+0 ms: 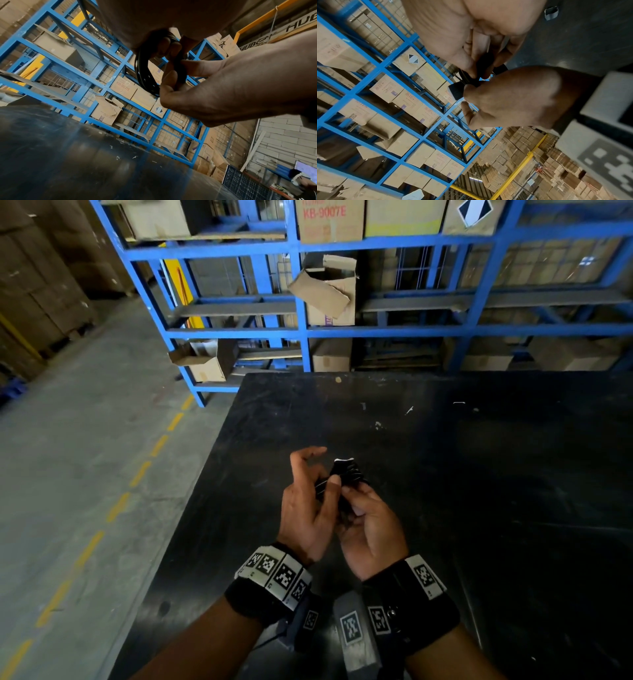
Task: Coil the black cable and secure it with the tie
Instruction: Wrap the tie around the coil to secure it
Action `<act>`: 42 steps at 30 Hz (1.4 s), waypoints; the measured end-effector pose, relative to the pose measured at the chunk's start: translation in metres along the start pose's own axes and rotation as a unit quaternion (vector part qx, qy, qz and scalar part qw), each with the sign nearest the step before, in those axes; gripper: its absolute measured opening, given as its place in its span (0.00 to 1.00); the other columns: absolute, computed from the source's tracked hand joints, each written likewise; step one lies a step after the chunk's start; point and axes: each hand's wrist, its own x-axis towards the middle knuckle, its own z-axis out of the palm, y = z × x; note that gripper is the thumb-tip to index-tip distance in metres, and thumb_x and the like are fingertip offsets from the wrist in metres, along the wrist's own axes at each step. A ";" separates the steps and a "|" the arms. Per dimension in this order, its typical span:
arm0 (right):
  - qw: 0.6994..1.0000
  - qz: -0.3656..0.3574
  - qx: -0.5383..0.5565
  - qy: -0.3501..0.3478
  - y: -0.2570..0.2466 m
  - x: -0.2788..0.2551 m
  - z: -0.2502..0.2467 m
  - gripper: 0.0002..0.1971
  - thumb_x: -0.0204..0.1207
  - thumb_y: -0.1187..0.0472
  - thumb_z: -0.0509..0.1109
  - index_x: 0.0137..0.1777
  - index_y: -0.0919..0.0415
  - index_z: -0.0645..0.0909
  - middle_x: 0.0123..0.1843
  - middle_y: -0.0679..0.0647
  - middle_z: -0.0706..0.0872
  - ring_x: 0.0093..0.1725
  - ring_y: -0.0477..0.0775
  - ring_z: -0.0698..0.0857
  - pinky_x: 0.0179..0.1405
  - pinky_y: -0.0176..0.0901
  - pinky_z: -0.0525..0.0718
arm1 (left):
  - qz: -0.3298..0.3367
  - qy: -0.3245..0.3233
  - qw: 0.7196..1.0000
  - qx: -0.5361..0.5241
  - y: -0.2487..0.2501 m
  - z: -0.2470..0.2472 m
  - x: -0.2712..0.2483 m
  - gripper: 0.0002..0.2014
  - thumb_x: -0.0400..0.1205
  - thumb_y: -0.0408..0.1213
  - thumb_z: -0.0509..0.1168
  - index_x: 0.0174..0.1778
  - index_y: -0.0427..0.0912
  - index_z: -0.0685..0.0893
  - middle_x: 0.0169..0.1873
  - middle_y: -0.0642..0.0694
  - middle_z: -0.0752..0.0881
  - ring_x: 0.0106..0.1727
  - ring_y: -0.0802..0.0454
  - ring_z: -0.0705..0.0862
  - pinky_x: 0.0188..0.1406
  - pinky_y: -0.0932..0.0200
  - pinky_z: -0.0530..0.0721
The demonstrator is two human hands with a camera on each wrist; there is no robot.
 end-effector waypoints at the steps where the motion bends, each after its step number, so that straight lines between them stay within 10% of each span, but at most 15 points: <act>1: 1.000 -0.002 -0.004 -0.001 0.000 0.000 -0.001 0.19 0.80 0.68 0.67 0.70 0.61 0.85 0.68 0.65 0.89 0.72 0.67 0.85 0.79 0.60 0.76 | 0.001 -0.007 1.000 -0.002 0.000 0.000 0.000 0.11 0.89 0.27 0.61 0.67 0.37 0.72 0.47 0.44 0.92 0.44 0.51 0.93 0.42 0.52 0.92; 6: 1.000 -0.018 0.002 -0.011 -0.002 -0.004 -0.002 0.18 0.80 0.72 0.68 0.69 0.65 0.85 0.67 0.67 0.90 0.70 0.65 0.87 0.79 0.60 0.77 | 0.004 0.007 1.000 0.010 0.000 -0.003 -0.003 0.01 0.89 0.27 0.63 0.53 0.34 0.79 0.42 0.47 0.91 0.41 0.51 0.91 0.39 0.49 0.90; 9: 1.000 -0.019 -0.016 -0.015 -0.004 -0.009 -0.003 0.15 0.79 0.72 0.70 0.65 0.65 0.87 0.60 0.65 0.92 0.51 0.54 0.90 0.57 0.46 0.87 | -0.029 0.023 0.999 0.010 -0.004 -0.004 -0.002 0.02 0.89 0.29 0.63 0.51 0.36 0.78 0.39 0.43 0.89 0.37 0.48 0.90 0.37 0.43 0.89; 17: 0.964 -0.192 -0.181 0.040 -0.003 -0.016 -0.009 0.05 0.75 0.71 0.78 0.43 0.64 0.84 0.35 0.59 0.91 0.31 0.49 0.87 0.35 0.41 0.85 | -0.035 0.020 0.999 0.024 -0.004 -0.002 -0.001 0.05 0.89 0.27 0.63 0.47 0.36 0.76 0.34 0.48 0.87 0.34 0.55 0.88 0.33 0.65 0.83; 24: 0.817 -0.394 -0.420 -0.033 -0.010 -0.015 -0.026 0.14 0.72 0.73 0.80 0.51 0.54 0.91 0.49 0.46 0.94 0.47 0.44 0.92 0.44 0.32 0.87 | -0.062 -0.015 0.998 0.008 -0.013 -0.006 0.002 0.04 0.88 0.32 0.64 0.49 0.38 0.78 0.40 0.44 0.90 0.41 0.50 0.90 0.43 0.51 0.89; 28: 0.616 -0.552 -0.561 -0.040 -0.014 -0.017 -0.031 0.11 0.72 0.71 0.79 0.53 0.61 0.90 0.49 0.52 0.90 0.47 0.47 0.89 0.49 0.35 0.87 | -0.075 -0.020 0.997 -0.009 -0.011 -0.007 0.002 0.04 0.89 0.30 0.64 0.48 0.37 0.79 0.40 0.46 0.90 0.41 0.53 0.89 0.45 0.55 0.88; 31: 0.550 -0.593 -0.587 -0.033 -0.016 -0.010 -0.034 0.05 0.74 0.68 0.78 0.49 0.64 0.90 0.46 0.56 0.89 0.45 0.55 0.89 0.43 0.50 0.88 | -0.078 -0.025 0.997 -0.015 -0.010 -0.008 0.003 0.04 0.89 0.31 0.64 0.48 0.37 0.79 0.38 0.51 0.88 0.39 0.57 0.88 0.44 0.57 0.87; 38: 0.562 -0.568 -0.598 -0.062 -0.038 -0.007 -0.031 0.02 0.76 0.65 0.78 0.46 0.60 0.88 0.49 0.52 0.85 0.47 0.52 0.86 0.47 0.52 0.86 | -0.054 -0.076 0.996 0.011 -0.007 -0.011 -0.001 0.05 0.89 0.30 0.63 0.47 0.36 0.78 0.35 0.47 0.85 0.35 0.57 0.83 0.39 0.64 0.81; 42: 0.619 -0.513 -0.583 -0.122 -0.048 -0.001 -0.034 0.04 0.73 0.68 0.80 0.45 0.63 0.89 0.56 0.52 0.90 0.57 0.48 0.89 0.58 0.49 0.88 | -0.038 -0.130 0.991 0.021 -0.007 -0.012 -0.009 0.06 0.90 0.29 0.62 0.46 0.37 0.77 0.33 0.53 0.81 0.32 0.63 0.78 0.35 0.70 0.75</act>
